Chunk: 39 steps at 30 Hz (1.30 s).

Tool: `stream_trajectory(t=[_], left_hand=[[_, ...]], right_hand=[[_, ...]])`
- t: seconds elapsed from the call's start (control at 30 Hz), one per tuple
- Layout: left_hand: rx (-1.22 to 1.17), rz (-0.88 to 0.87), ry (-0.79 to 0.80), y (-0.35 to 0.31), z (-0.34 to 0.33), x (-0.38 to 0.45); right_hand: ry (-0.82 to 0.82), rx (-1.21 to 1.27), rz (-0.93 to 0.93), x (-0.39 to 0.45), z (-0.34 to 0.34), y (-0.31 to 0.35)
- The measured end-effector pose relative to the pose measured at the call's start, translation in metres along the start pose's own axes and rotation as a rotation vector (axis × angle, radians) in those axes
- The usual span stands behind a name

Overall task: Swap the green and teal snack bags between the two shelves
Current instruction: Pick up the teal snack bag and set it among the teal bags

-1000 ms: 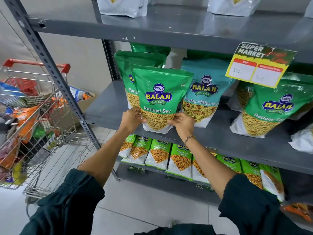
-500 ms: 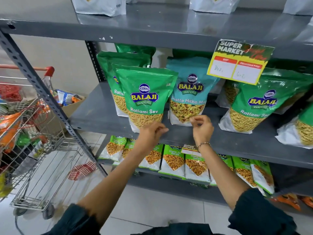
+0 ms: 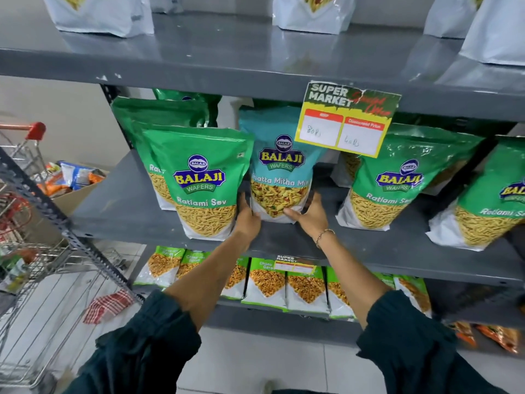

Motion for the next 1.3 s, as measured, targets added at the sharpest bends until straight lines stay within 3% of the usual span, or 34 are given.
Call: stream_trajectory(t=[0.17, 0.33, 0.53, 0.8, 1.03, 1.3], left_hand=[[-0.119, -0.062, 0.057, 0.008, -0.004, 0.017], [-0.141, -0.104, 0.127, 0.01, -0.01, 0.024], [-0.133, -0.101, 0.309, 0.003, -0.018, 0.014], [0.067, -0.165, 0.437, -0.005, -0.029, -0.014], [0.032, -0.135, 0.485, 0.0, -0.028, -0.071], [0.036, -0.24, 0.504, -0.013, 0.007, -0.149]], right_hand=[[-0.047, -0.105, 0.049, 0.001, 0.007, -0.008], [-0.028, 0.088, 0.037, -0.027, 0.01, -0.005], [-0.169, 0.178, 0.045, -0.057, 0.019, -0.029], [-0.065, 0.229, 0.004, -0.083, 0.052, -0.044], [-0.006, 0.32, -0.019, -0.14, 0.071, -0.044], [0.016, 0.403, 0.052, -0.21, 0.078, -0.019]])
Point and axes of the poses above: each hand's wrist, its own x-axis towards the middle knuckle, its own z-axis out of the back of the hand, y = z × x, the point moved 4 cm from there along x, towards the middle knuckle, and after that the axes turned 9 degrees about -x, right-handed, at the moved point
